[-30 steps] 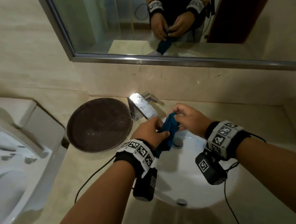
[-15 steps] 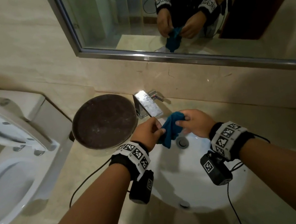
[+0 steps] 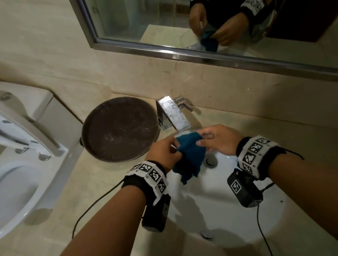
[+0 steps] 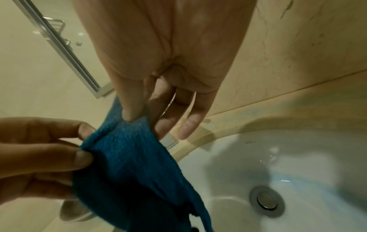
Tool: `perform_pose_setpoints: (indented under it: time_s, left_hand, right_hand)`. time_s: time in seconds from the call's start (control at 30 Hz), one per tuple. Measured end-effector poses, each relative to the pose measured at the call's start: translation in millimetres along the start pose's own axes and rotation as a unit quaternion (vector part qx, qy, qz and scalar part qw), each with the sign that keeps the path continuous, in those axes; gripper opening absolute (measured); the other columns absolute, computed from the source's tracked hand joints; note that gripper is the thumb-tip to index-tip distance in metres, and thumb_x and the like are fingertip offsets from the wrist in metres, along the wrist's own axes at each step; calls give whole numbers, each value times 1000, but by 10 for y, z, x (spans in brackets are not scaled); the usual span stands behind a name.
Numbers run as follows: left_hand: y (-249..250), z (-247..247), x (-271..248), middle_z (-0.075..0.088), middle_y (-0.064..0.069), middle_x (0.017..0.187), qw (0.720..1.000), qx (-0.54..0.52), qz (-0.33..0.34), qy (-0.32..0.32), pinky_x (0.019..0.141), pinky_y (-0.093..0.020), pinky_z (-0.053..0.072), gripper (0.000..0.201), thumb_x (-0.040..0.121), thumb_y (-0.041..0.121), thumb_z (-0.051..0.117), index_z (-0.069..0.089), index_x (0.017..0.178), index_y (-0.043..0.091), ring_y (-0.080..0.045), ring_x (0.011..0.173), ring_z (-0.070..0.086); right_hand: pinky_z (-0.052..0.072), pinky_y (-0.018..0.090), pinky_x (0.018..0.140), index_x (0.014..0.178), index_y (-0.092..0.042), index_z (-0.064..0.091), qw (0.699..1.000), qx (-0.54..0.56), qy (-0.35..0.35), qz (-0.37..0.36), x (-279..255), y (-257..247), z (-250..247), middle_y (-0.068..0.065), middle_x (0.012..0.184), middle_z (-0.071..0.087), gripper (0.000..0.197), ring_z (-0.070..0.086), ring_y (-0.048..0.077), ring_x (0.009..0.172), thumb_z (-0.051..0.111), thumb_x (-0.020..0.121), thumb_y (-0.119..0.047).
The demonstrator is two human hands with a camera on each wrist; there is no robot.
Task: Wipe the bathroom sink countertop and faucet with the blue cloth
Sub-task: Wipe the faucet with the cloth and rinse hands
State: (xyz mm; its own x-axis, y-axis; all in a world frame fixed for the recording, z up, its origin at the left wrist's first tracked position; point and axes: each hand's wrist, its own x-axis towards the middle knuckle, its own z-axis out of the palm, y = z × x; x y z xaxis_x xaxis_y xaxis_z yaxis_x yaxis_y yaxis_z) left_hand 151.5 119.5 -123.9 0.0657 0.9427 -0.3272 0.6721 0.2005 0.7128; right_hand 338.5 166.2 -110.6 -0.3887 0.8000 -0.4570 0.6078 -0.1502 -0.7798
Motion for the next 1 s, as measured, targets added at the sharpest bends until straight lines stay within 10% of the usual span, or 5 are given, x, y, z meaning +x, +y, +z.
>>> perform_pose_setpoints:
  time_s: [0.33, 0.73, 1.0]
  left_hand:
    - [-191, 157, 375, 61, -11, 96, 997, -23, -67, -11, 84, -36, 44, 6, 90, 15, 53, 48, 90, 16, -29, 96, 58]
    - [-243, 320, 664, 62, -14, 103, 996, -40, -83, 6, 84, -38, 45, 6, 93, 13, 49, 45, 90, 16, -30, 97, 57]
    - [-211, 358, 754, 61, -7, 120, 995, -61, -83, -8, 95, -37, 44, 31, 95, 14, 47, 51, 125, 18, -28, 111, 55]
  right_hand:
    - [43, 30, 97, 124, -20, 53, 990, -101, 96, 2, 640, 50, -218, -1, 125, 58, 34, 54, 18, 115, 45, 93, -9]
    - [47, 25, 87, 119, -17, 63, 983, -142, 117, -8, 1001, -27, -254, 2, 118, 66, 29, 62, 17, 103, 45, 96, -23]
    - [47, 26, 91, 115, -14, 65, 985, -114, 126, 16, 1112, 12, -302, 4, 116, 66, 28, 62, 19, 103, 46, 96, -20]
